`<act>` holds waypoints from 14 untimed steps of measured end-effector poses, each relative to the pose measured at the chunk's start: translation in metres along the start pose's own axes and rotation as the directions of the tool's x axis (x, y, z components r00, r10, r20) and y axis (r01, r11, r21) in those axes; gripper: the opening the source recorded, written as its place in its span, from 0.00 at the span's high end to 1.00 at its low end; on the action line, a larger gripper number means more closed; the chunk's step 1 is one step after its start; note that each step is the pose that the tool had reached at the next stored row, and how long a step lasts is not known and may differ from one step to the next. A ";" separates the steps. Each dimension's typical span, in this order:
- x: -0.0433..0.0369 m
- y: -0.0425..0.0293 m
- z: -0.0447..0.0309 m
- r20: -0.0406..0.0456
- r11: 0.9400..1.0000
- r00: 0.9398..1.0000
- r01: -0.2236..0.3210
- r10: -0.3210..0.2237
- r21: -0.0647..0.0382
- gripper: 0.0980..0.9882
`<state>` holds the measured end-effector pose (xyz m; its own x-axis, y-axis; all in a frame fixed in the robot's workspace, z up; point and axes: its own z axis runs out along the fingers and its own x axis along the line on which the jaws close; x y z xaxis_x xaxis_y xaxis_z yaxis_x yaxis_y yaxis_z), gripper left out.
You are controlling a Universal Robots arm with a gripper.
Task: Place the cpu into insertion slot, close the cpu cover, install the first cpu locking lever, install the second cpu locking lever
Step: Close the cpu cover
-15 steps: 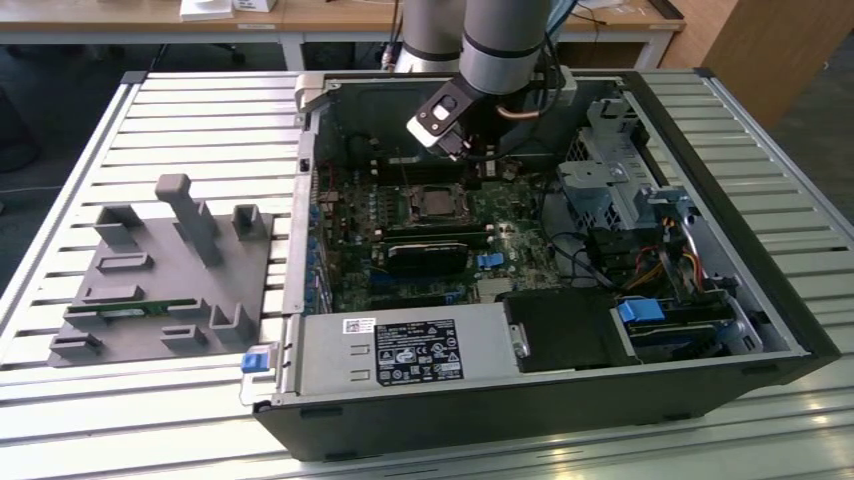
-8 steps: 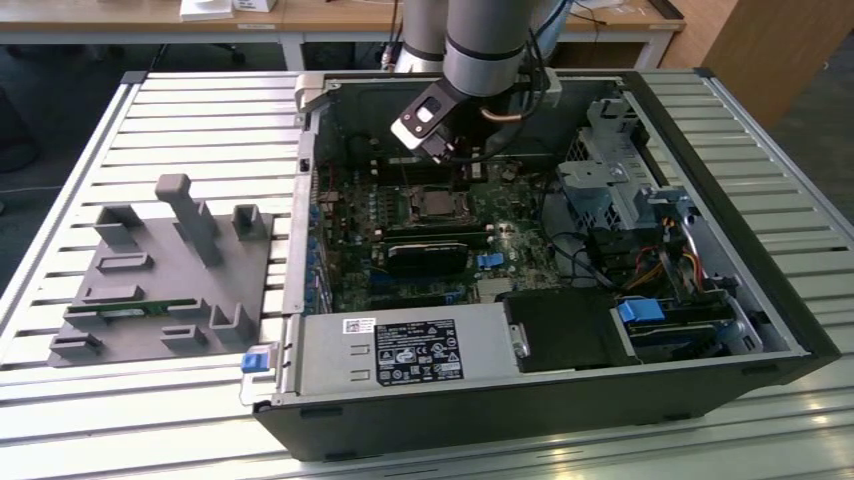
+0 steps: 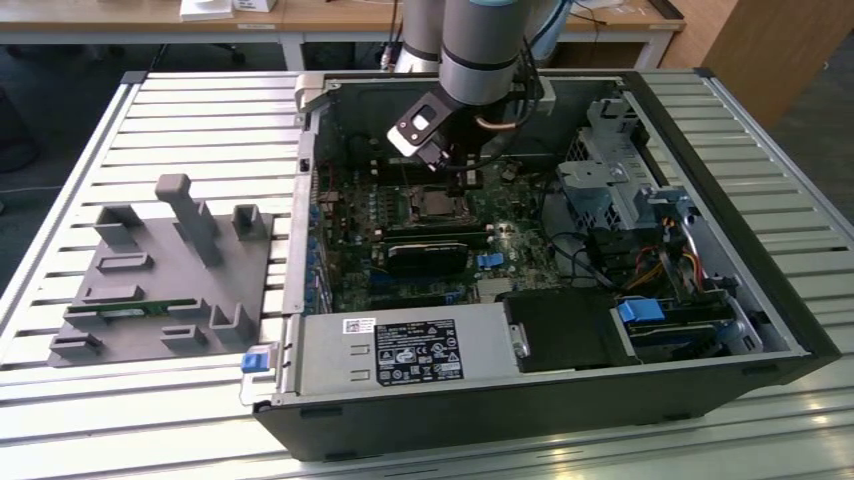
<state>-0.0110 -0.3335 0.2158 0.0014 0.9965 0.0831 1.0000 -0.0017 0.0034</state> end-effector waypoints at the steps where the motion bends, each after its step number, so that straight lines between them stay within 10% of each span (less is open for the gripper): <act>1: -0.0001 -0.0019 0.0012 0.000 1.000 1.000 0.000 0.000 0.000 0.99; 14: -0.0004 -0.0317 0.0042 0.000 1.000 1.000 0.000 0.000 0.000 0.99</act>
<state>-0.0427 -0.3335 0.2114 0.0014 0.9965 0.0830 1.0000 -0.0017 0.0031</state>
